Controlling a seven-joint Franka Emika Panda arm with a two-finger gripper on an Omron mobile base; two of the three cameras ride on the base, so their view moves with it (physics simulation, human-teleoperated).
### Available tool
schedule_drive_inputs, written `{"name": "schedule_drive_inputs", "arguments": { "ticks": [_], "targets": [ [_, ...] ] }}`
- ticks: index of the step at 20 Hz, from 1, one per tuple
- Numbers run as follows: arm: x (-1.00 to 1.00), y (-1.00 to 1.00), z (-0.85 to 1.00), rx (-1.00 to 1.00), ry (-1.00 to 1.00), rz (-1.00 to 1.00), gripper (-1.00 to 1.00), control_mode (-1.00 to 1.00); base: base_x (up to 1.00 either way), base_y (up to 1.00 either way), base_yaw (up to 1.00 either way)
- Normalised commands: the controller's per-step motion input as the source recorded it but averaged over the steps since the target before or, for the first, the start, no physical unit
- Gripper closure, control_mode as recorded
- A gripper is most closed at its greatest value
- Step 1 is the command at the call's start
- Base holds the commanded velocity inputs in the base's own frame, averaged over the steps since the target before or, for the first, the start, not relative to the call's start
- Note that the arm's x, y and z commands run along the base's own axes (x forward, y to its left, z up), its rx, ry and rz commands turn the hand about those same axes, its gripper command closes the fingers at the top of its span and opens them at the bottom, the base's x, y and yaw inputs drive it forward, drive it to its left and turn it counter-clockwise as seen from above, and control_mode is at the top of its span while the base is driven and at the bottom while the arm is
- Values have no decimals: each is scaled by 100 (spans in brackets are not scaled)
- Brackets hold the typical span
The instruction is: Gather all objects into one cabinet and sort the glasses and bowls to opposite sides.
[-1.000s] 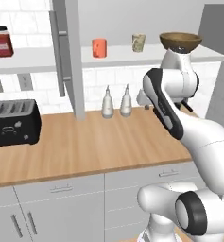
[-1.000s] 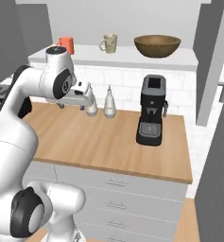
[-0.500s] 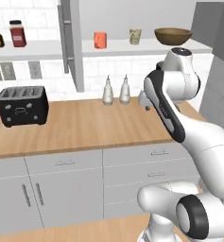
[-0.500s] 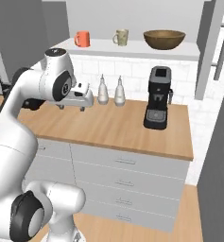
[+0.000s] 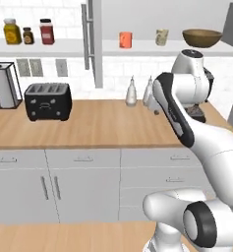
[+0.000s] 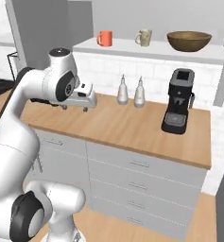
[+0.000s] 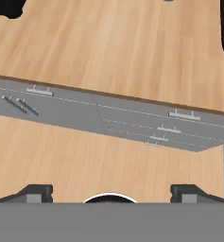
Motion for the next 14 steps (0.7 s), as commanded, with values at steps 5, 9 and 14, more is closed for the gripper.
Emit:
{"name": "schedule_drive_inputs", "arguments": {
  "ticks": [5, 9, 14],
  "targets": [
    [0, 0, 0, 0, 0, 0, -100, 100, -38, 0, 67],
    [0, 0, 0, 0, 0, 0, -100, 100, -24, 0, 71],
    [0, 0, 0, 0, 0, 0, -100, 100, -15, 1, 66]
  ]
}}
